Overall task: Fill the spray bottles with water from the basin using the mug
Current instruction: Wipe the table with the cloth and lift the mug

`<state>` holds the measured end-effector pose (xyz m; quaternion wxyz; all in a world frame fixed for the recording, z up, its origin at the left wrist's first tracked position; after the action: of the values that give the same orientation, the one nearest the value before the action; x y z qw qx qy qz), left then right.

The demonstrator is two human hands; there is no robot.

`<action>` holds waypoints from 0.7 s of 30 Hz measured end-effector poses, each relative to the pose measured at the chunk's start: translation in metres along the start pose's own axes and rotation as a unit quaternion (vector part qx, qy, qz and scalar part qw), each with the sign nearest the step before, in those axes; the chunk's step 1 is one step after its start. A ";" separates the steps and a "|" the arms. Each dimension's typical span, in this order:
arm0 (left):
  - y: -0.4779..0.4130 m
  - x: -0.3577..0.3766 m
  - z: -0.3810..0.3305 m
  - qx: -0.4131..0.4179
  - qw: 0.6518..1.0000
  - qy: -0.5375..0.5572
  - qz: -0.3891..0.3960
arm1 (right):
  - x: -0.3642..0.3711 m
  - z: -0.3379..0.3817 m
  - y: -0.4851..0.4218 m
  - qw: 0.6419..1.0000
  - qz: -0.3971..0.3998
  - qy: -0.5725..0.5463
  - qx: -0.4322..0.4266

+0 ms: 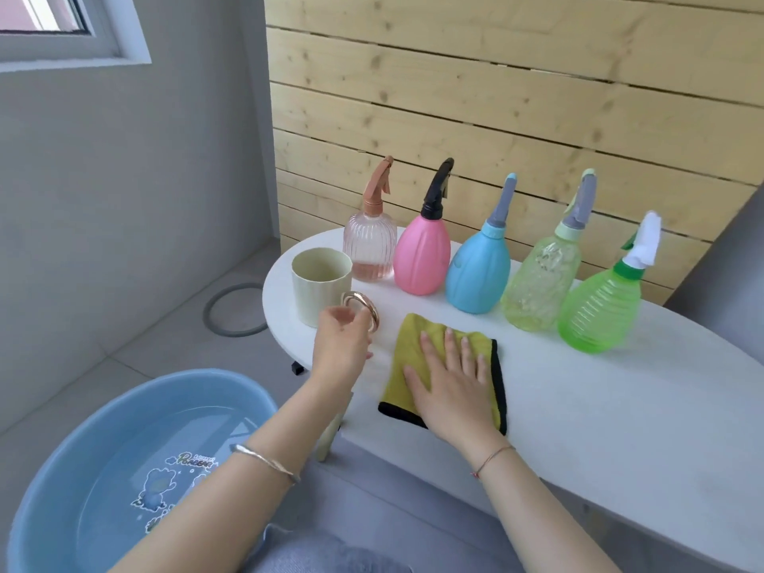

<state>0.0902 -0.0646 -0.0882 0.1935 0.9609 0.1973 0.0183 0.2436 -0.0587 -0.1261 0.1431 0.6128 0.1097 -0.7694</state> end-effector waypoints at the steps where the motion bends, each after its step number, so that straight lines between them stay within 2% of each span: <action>1: 0.008 0.001 0.001 0.037 0.998 -0.038 -0.027 | -0.003 -0.003 0.000 1.000 0.004 -0.026 -0.003; 3: 0.023 0.012 -0.003 0.168 0.973 -0.153 -0.031 | -0.011 -0.012 -0.003 0.998 -0.024 -0.059 -0.010; 4: 0.029 0.024 -0.003 0.233 0.945 -0.228 -0.007 | -0.014 -0.020 -0.001 0.998 -0.044 -0.049 -0.011; 6: 0.022 0.044 0.005 0.316 0.859 -0.401 0.037 | -0.013 -0.025 0.000 0.998 -0.060 -0.030 -0.016; 8: 0.008 0.062 0.017 0.325 0.770 -0.545 0.064 | -0.008 -0.030 0.006 0.998 -0.062 -0.020 -0.006; 9: 0.001 0.066 0.024 0.312 0.737 -0.594 0.074 | -0.006 -0.030 0.007 0.998 -0.064 -0.014 -0.001; 10: -0.004 0.068 0.030 0.297 0.720 -0.621 0.086 | -0.005 -0.032 0.008 0.998 -0.066 -0.011 0.002; 16: 0.000 0.090 0.044 0.294 0.690 -0.651 0.118 | -0.009 -0.052 0.022 0.997 -0.072 -0.007 0.014; 21: 0.037 0.145 0.050 0.306 0.681 -0.644 0.165 | -0.020 -0.103 0.063 0.995 -0.071 0.004 0.064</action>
<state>0.2432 -0.0583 -0.1264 -0.0385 0.7579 -0.1432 -0.6352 0.3639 -0.0802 -0.1290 0.0480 0.6148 0.1037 -0.7804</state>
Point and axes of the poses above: each hand's wrist, its own y-axis away from the middle knuckle, its own x-axis out of the palm, z = x × y, the point moved 4 cm from there along -y, towards the middle knuckle, and after that the axes turned 12 degrees about -x, right-handed, at the moved point
